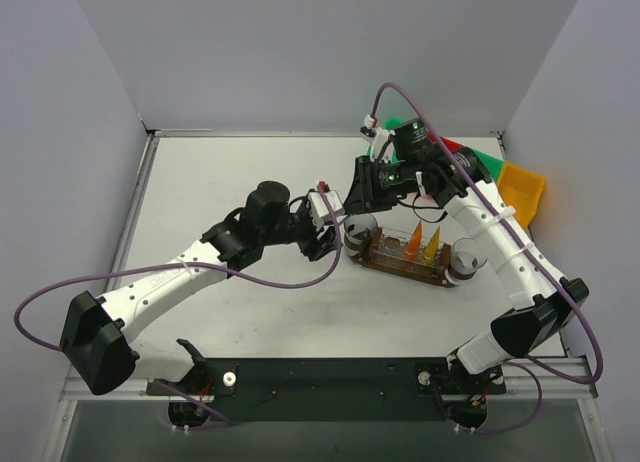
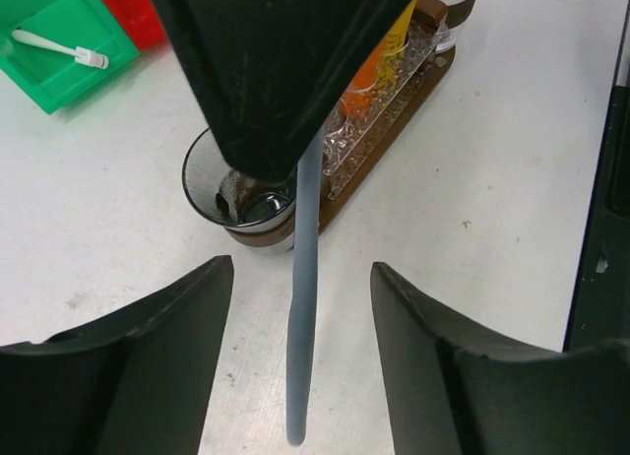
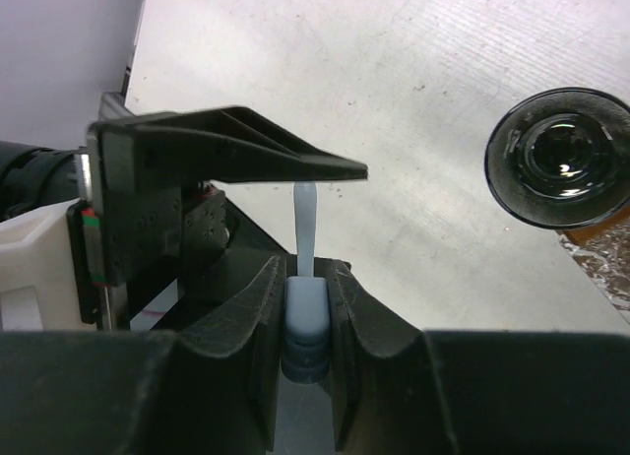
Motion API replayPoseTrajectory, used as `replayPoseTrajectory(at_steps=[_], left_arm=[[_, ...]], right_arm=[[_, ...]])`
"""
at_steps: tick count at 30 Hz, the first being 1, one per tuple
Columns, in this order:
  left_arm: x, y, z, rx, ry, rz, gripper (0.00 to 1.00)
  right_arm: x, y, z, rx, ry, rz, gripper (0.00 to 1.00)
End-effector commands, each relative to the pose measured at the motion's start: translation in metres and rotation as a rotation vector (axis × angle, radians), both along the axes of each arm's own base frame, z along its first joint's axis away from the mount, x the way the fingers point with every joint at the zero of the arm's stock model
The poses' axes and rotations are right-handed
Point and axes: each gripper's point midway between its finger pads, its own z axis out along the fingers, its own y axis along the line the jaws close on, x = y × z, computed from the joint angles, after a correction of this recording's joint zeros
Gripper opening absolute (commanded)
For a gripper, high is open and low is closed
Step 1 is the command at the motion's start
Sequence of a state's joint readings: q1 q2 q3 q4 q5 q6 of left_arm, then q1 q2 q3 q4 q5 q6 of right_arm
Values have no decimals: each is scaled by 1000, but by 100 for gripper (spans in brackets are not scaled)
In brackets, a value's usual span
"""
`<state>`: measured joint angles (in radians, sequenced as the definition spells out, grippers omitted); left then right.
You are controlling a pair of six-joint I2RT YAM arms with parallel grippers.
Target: Prepare toiletry sets of a toothbrush and toothpaste on the tray
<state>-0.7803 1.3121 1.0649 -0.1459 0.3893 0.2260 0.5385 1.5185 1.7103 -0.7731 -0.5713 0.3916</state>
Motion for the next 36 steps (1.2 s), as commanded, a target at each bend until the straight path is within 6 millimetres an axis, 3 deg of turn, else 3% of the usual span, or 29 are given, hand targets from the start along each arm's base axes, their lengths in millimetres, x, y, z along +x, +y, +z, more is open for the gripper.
replayPoseTrajectory(at_steps=[1, 3, 7, 9, 15, 19, 22, 28, 36], left_arm=[[16, -2, 39, -93, -53, 59, 75], [18, -1, 41, -96, -57, 75, 81], [21, 2, 47, -122, -45, 113, 83], [25, 7, 51, -142, -34, 140, 83], [52, 40, 62, -242, 52, 302, 84], [66, 64, 62, -297, 115, 401, 84], [77, 78, 57, -302, 125, 467, 84], [93, 97, 50, -268, 145, 583, 84], [97, 101, 45, -260, 170, 599, 84]], right_arm=[[5, -11, 17, -36, -88, -47, 0], [5, -17, 22, -43, -112, -67, 0], [7, -32, 31, -76, -163, -121, 0], [10, -50, 34, -120, -189, -177, 0], [15, -106, 41, -247, -231, -323, 0], [14, -132, 51, -267, -258, -390, 0], [12, -146, 44, -332, -257, -404, 0], [11, -156, 20, -435, -196, -386, 0], [21, -147, 1, -522, -206, -328, 0]])
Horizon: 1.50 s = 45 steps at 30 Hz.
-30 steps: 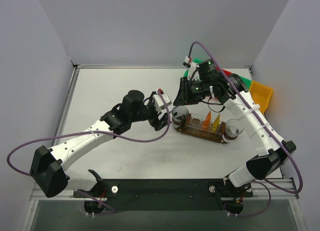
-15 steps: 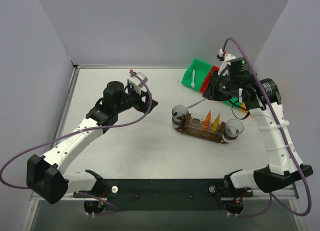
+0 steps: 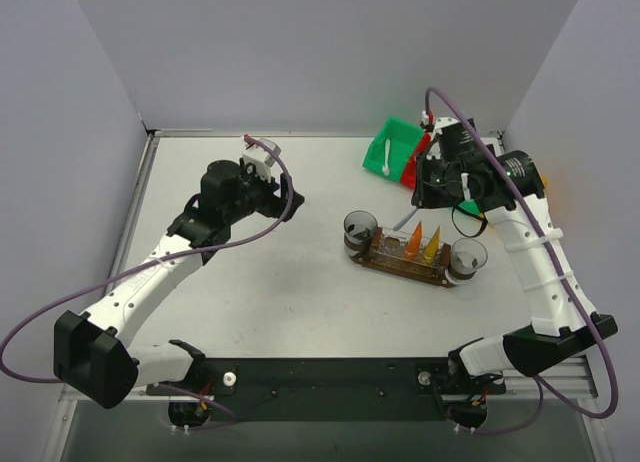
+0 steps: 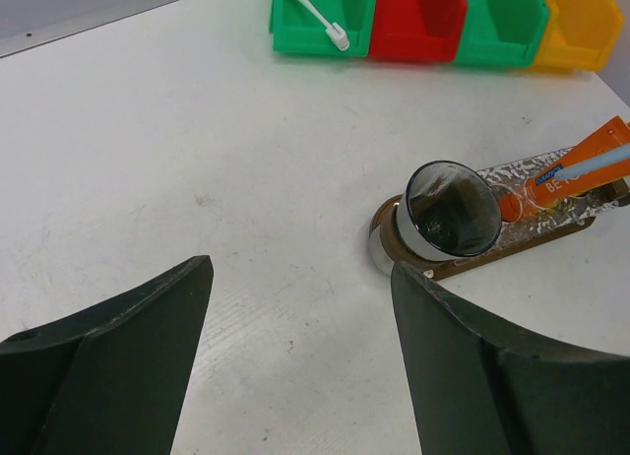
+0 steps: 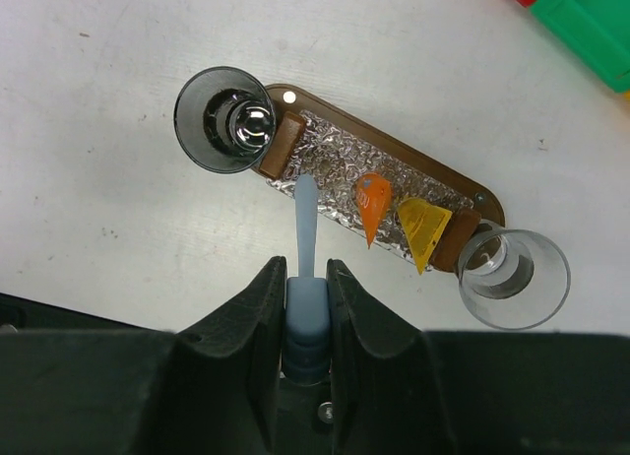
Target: Prepare toiletry sets of a toothbrush and toothpaste on the tray
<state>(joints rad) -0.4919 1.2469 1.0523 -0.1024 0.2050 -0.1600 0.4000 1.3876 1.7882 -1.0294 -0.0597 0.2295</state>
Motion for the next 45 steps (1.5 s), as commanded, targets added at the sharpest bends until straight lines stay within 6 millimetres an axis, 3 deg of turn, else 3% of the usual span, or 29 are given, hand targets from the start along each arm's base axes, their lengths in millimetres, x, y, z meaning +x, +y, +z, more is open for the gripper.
replayPoseTrajectory(at_steps=[1, 13, 24, 45], left_arm=[[7, 2, 17, -30, -19, 23, 84], [12, 5, 12, -10, -4, 32, 84], [16, 6, 9, 1, -3, 39, 84], [22, 13, 7, 11, 1, 60, 84]], right_arm=[[4, 1, -18, -86, 27, 27, 0], [16, 14, -56, -127, 84, 77, 0], [21, 7, -70, -183, 104, 75, 0], [35, 21, -102, -184, 166, 133, 0]])
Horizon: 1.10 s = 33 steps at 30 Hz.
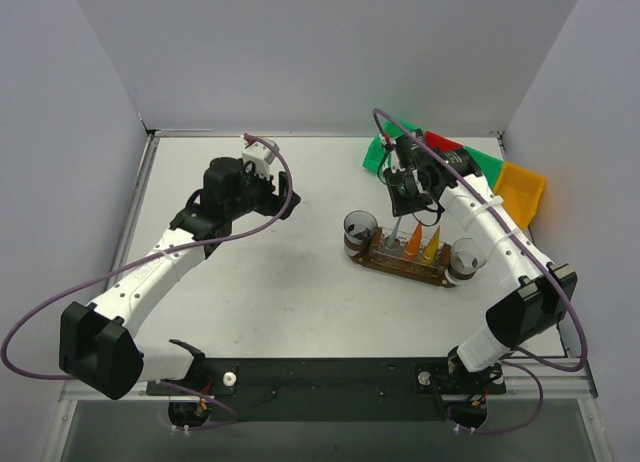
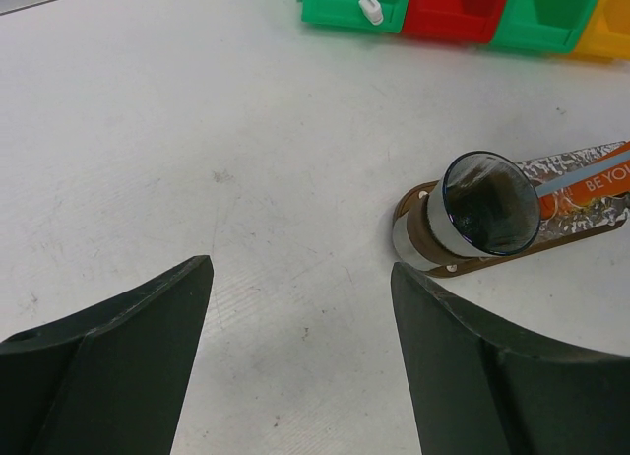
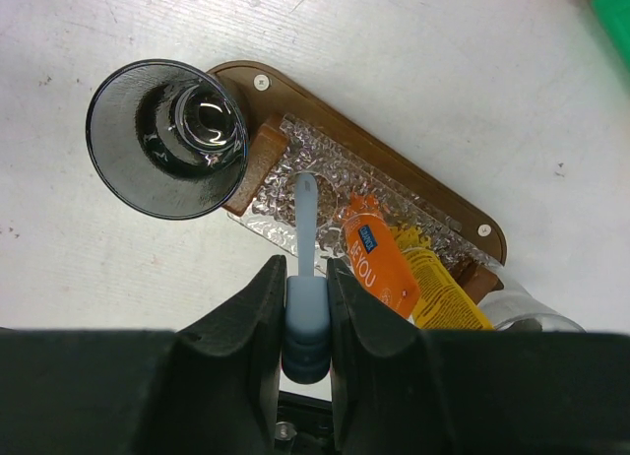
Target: Prepare toiletry sets of a toothbrush and toothpaste on the tray
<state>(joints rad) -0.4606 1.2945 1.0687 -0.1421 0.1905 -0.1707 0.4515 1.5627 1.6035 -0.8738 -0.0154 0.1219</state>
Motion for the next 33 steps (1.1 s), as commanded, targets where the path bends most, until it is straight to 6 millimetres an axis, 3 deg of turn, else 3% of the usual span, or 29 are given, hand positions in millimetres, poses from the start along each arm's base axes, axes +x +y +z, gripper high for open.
replayPoseTrajectory(at_steps=[1, 17, 33], left_arm=[[11, 2, 25, -15, -65, 13, 84], [13, 6, 23, -15, -61, 22, 84], [13, 7, 20, -17, -57, 27, 84]], right_arm=[[2, 1, -4, -5, 18, 18, 0], [11, 2, -14, -54, 51, 62, 0], [4, 8, -24, -69, 111, 98, 0]])
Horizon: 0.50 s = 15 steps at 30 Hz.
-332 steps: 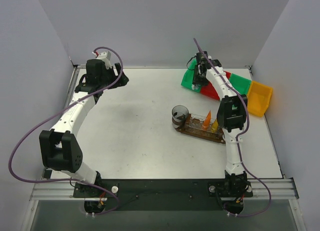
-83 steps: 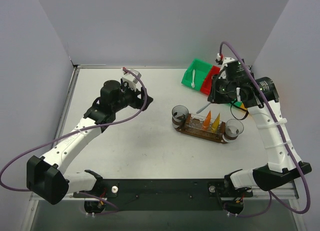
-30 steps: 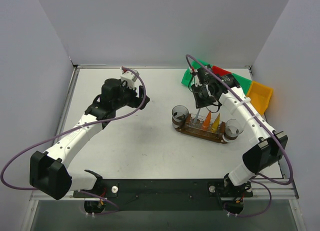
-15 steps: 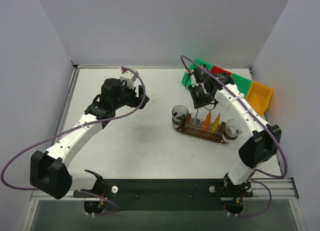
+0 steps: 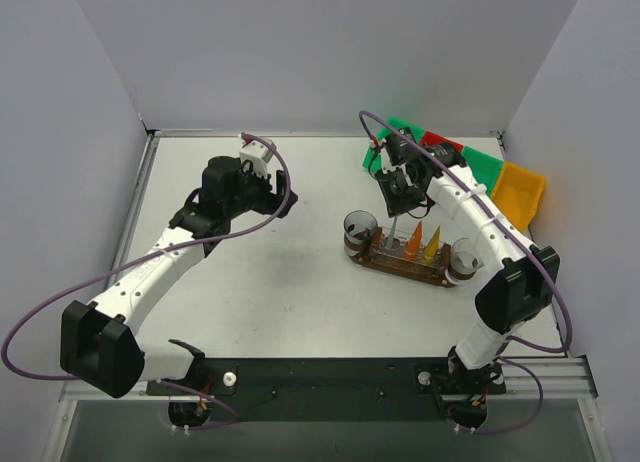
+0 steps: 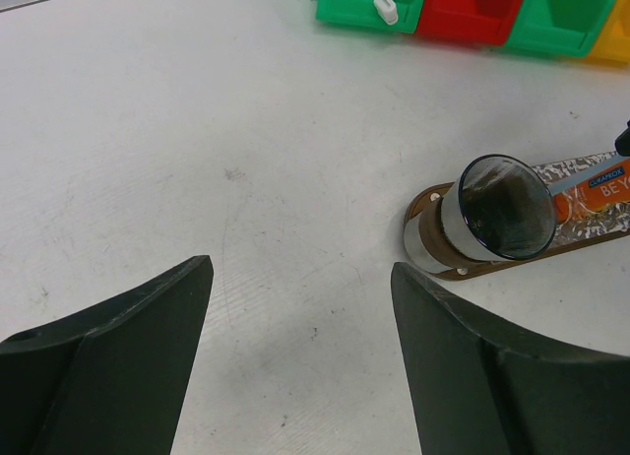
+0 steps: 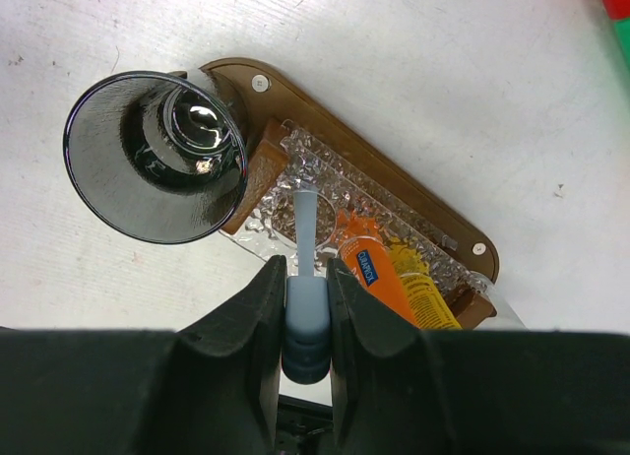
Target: Prepare toiletry sets of a toothbrush and toothpaste on the tray
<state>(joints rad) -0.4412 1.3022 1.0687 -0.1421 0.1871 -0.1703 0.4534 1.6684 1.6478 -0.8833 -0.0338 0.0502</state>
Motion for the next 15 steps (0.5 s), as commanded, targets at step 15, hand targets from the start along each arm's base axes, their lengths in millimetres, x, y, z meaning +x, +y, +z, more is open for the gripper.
replayPoseTrajectory(at_steps=[15], left_arm=[[7, 1, 23, -26, -63, 4, 84]], right_arm=[[-8, 6, 13, 2, 51, 32, 0]])
